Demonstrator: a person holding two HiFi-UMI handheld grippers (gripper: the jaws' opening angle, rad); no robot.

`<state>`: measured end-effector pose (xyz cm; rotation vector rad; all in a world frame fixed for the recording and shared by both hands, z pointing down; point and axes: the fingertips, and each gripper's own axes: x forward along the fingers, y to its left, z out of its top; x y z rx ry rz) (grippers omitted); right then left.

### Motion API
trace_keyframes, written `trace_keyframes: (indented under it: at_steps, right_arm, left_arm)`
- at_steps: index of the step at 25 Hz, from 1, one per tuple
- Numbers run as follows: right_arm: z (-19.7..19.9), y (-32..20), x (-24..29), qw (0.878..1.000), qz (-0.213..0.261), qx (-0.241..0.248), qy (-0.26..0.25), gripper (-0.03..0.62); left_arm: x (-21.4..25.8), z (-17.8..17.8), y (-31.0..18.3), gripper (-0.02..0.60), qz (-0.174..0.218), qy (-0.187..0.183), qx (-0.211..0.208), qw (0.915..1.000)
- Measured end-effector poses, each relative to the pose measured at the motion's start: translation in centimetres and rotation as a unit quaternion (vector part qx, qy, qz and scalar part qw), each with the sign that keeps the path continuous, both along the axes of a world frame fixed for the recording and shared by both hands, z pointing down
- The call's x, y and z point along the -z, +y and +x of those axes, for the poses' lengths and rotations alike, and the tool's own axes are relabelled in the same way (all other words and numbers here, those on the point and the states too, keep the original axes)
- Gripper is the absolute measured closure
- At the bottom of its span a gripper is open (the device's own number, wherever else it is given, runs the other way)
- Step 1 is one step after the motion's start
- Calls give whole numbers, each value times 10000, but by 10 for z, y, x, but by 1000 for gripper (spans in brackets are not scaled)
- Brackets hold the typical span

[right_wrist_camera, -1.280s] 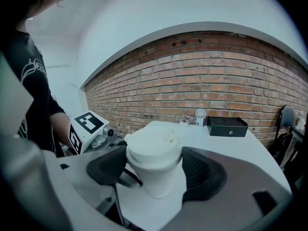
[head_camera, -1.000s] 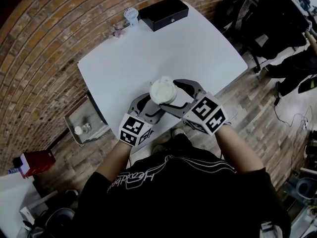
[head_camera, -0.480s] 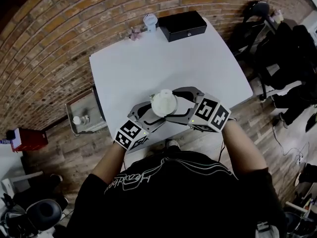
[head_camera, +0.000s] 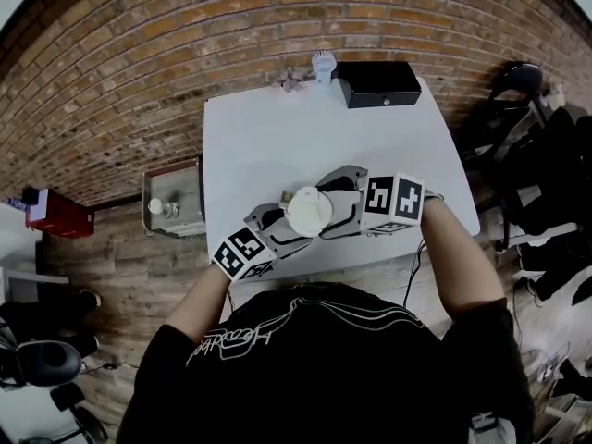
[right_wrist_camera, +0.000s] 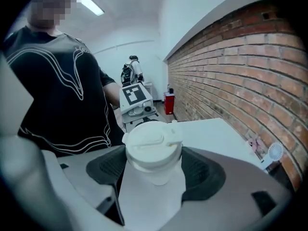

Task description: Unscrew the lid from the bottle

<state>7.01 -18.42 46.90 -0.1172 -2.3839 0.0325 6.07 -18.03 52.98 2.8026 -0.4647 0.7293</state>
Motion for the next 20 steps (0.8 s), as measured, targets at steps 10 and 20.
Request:
trace_keyframes:
  at_steps: [10,20]
  right_arm:
    - [-2,-8,-1,9993,93,-209,-296,215]
    - [3,-1,16,9632,-208,-2361,-1269,200]
  left_arm:
    - [-1,-5,-4,262,-108,213,331,9992]
    - [-4,-4,-4,262,-121,457,294,9985]
